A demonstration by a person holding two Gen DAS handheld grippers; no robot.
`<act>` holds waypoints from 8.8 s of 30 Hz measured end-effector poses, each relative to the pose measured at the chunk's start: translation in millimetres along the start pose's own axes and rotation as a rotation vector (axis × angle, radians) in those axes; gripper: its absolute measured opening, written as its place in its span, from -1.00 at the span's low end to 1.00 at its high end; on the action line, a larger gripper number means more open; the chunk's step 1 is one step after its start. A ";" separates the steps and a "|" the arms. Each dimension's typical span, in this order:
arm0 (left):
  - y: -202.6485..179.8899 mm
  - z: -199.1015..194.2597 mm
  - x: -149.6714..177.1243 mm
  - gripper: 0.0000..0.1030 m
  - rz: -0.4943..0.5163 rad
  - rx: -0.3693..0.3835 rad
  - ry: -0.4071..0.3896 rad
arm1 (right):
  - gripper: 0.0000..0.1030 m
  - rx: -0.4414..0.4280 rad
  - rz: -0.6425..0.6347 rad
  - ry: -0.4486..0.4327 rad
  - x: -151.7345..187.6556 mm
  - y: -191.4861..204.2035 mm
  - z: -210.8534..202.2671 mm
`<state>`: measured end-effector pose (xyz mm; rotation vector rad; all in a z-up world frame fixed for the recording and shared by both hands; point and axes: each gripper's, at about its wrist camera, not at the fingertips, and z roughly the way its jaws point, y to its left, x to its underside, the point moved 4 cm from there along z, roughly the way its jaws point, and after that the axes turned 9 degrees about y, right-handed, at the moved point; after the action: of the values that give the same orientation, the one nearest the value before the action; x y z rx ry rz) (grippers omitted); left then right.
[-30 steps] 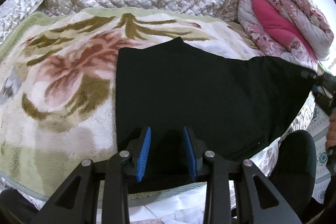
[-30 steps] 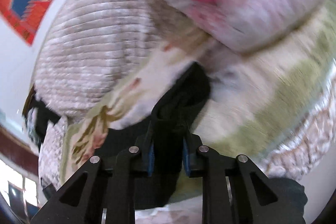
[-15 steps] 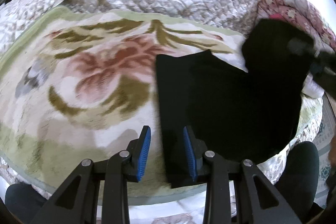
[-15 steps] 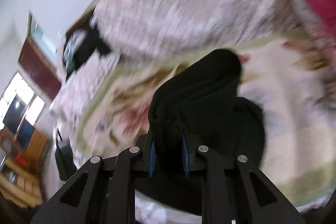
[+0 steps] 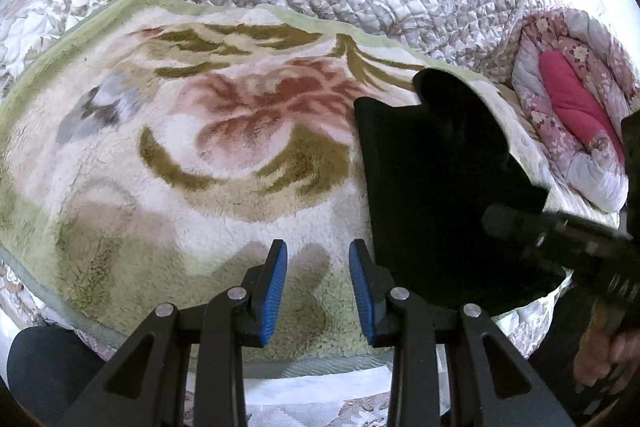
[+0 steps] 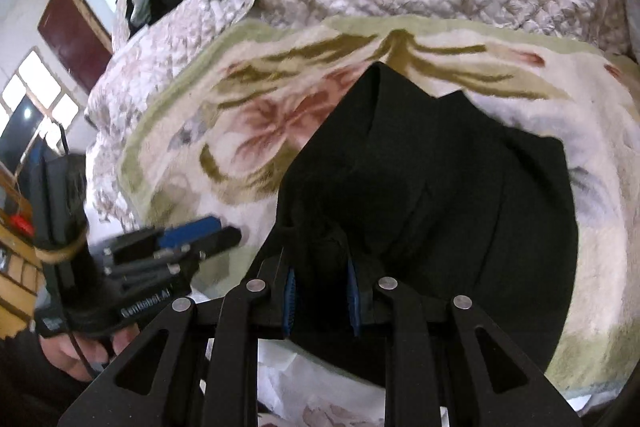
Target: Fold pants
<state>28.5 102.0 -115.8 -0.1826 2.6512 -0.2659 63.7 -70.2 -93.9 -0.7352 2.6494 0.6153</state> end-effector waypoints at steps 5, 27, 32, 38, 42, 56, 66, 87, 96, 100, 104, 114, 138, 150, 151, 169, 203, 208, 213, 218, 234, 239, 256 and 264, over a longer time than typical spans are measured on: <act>0.7 -3.7 0.1 -0.33 0.002 0.003 -0.006 | -0.09 -0.075 -0.017 -0.011 1.3 9.7 5.1; -70.7 -9.9 -50.8 -0.25 0.140 0.087 -0.076 | -0.54 -0.103 0.112 -0.160 23.5 -71.4 -40.8; -106.7 7.5 -73.0 -0.24 0.222 0.125 -0.094 | -0.54 0.021 0.220 -0.224 9.4 -123.0 -57.7; -103.7 61.0 -74.9 -0.59 0.232 0.054 -0.032 | -0.54 0.065 0.194 -0.210 -11.4 -144.4 -46.6; -97.3 59.1 -72.5 -0.80 0.242 0.053 -0.054 | -0.54 0.090 0.146 -0.187 -32.7 -147.3 -26.4; -84.0 45.4 -76.2 -0.91 0.182 0.112 -0.040 | -0.59 0.112 0.117 -0.180 -8.2 -137.2 -52.7; -86.2 10.7 -13.2 -0.91 0.249 0.141 -0.034 | -0.47 0.195 0.001 -0.146 65.1 -84.5 -42.6; -81.9 11.6 -27.1 -0.88 0.202 0.052 -0.011 | -0.46 0.181 0.057 -0.142 52.8 -85.4 -57.2; -93.7 28.5 -60.2 -0.71 0.235 0.029 -0.039 | -0.46 0.176 0.125 -0.162 21.2 -112.0 -48.9; -90.7 44.1 -56.7 -0.70 0.242 0.012 -0.022 | -0.46 0.162 0.137 -0.147 21.4 -120.6 -42.5; -87.1 41.3 -58.8 -0.67 0.238 0.001 -0.023 | -0.46 0.161 0.156 -0.149 20.2 -122.6 -50.0; -58.9 18.3 -34.9 -0.48 0.145 0.048 0.006 | -0.46 0.086 0.226 -0.141 42.6 -121.8 -69.6; -45.6 44.7 -54.0 0.05 0.043 0.194 0.042 | 0.06 -0.156 0.366 -0.104 26.4 -157.5 -39.6; -45.3 41.6 -33.7 0.09 0.022 0.249 0.031 | 0.06 -0.247 0.379 -0.074 44.3 -144.2 -37.9; -45.3 40.1 -30.3 0.09 0.019 0.250 0.036 | 0.06 -0.249 0.380 -0.077 46.6 -142.7 -38.7; -65.6 40.1 -39.3 -0.16 0.099 0.143 0.028 | -0.42 -0.176 0.402 -0.079 27.8 -146.8 -33.2; -88.2 -8.0 -51.2 -0.62 0.174 0.131 -0.055 | -0.69 -0.131 0.286 -0.159 0.0 -104.8 -78.6; -84.5 -7.0 -59.6 -0.62 0.171 0.129 -0.061 | -0.69 -0.133 0.268 -0.164 -12.7 -103.0 -77.2; -77.8 -4.1 -77.3 -0.62 0.167 0.121 -0.075 | -0.69 -0.138 0.251 -0.172 -33.5 -104.2 -72.2; -69.6 3.3 -104.7 -0.62 0.168 0.102 -0.092 | -0.69 -0.149 0.241 -0.182 -66.9 -110.8 -61.5; -40.9 81.0 -177.6 -0.60 0.124 0.089 -0.046 | -0.57 -0.066 0.290 -0.066 -120.9 -179.9 12.0; -22.1 89.2 -165.4 -0.52 0.071 0.087 -0.047 | -0.27 0.003 0.288 -0.085 -109.9 -189.1 2.8; -65.2 32.4 -126.7 -0.53 0.134 0.049 -0.120 | -0.28 0.179 0.068 -0.077 -76.4 -124.9 5.5; -51.6 62.3 -116.7 -0.48 0.108 0.012 -0.041 | -0.28 0.162 0.060 -0.097 -78.7 -125.6 -6.4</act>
<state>164.6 62.4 -107.9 -0.0405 2.6080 -0.2404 195.4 -138.4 -96.0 -0.5665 2.6019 0.4339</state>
